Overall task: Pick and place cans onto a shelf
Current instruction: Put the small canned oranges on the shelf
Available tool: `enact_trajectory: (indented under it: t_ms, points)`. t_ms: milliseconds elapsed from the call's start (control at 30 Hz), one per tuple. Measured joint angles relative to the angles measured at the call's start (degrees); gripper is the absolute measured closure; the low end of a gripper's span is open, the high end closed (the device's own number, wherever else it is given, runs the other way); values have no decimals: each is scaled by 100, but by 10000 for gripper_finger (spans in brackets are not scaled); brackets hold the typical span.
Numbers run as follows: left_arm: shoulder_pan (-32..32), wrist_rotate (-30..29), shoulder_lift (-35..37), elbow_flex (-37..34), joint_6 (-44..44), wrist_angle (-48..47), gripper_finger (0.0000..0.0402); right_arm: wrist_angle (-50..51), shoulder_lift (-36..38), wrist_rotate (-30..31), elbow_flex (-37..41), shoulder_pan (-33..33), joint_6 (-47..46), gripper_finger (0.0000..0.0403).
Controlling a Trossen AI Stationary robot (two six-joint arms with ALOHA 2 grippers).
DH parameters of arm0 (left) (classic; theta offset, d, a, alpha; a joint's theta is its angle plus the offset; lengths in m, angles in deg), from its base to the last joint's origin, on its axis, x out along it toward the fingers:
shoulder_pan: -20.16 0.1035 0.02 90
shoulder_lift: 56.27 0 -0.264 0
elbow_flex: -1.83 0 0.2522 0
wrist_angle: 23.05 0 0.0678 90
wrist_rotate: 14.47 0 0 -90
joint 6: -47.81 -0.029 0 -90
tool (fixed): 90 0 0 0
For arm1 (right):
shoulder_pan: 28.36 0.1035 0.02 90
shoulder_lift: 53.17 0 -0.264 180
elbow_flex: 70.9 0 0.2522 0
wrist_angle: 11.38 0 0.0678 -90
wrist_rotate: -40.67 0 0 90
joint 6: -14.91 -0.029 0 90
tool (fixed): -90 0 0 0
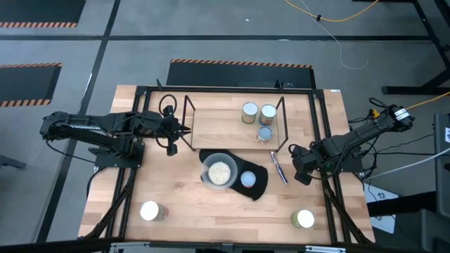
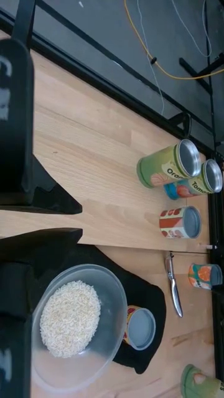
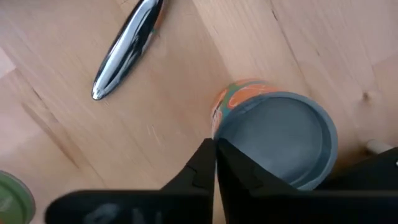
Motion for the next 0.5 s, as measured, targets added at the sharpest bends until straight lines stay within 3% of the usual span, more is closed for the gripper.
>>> enact_trajectory:
  t_ms: [500]
  points:
    - [-2,0,0,-1,0,0,361,-1,-3,-190,-49,0,13,400]
